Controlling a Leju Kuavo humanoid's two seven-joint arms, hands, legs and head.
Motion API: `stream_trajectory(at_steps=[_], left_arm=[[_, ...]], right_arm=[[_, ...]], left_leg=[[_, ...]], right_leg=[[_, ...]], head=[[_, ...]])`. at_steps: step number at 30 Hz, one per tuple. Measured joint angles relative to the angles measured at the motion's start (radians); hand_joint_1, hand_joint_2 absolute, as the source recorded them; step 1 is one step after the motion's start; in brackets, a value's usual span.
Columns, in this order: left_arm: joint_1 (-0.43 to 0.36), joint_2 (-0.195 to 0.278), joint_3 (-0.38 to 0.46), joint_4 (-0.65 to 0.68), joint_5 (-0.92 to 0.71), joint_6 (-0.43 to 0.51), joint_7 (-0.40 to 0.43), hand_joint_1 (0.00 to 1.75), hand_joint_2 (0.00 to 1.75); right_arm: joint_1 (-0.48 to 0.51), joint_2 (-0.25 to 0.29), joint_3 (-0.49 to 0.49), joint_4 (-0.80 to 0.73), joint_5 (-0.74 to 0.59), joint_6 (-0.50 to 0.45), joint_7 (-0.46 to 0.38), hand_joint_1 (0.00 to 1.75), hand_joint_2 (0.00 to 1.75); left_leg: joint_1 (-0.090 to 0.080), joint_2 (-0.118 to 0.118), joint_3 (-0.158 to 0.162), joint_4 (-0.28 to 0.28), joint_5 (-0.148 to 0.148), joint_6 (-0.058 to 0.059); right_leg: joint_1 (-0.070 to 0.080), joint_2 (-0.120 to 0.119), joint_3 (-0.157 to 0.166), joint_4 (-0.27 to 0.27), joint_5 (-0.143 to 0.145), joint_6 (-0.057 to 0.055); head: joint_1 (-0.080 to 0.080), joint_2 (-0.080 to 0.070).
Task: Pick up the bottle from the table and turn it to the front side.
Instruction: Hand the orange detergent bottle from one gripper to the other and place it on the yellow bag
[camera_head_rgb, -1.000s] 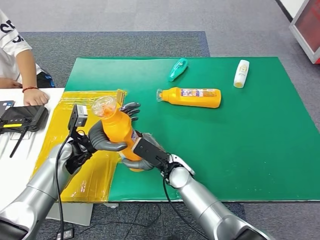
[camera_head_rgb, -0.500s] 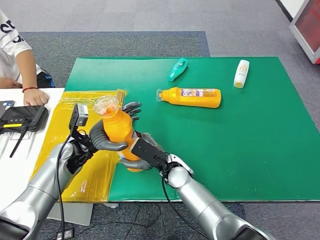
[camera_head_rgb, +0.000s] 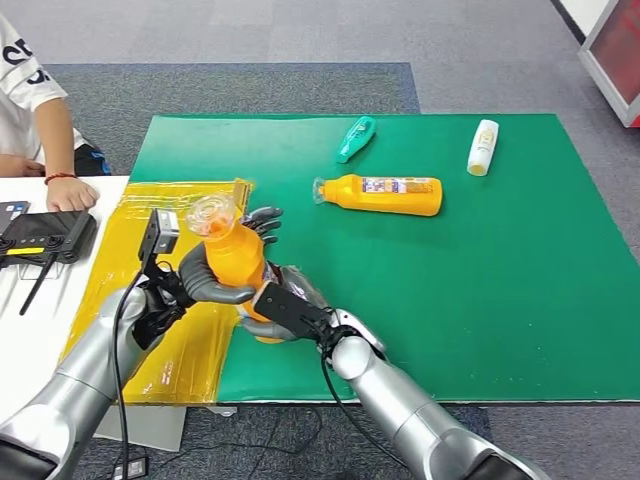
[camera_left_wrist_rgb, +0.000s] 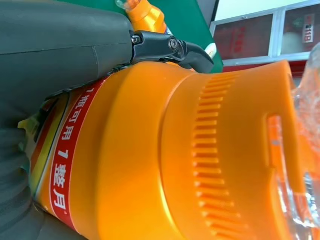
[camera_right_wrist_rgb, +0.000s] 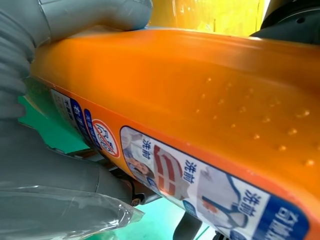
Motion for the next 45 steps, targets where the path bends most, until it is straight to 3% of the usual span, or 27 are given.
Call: stream_trajectory(at_steps=[45], left_arm=[[0.032, 0.022, 0.003, -0.052, 0.009, 0.021, 0.014, 0.00, 1.75]], right_arm=[[0.001, 0.011, -0.002, 0.027, 0.077, -0.046, 0.010, 1.75, 1.75]], left_leg=[[0.000, 0.000, 0.001, 0.000, 0.000, 0.000]], right_leg=[[0.000, 0.000, 0.001, 0.000, 0.000, 0.000]], head=[[0.000, 0.000]])
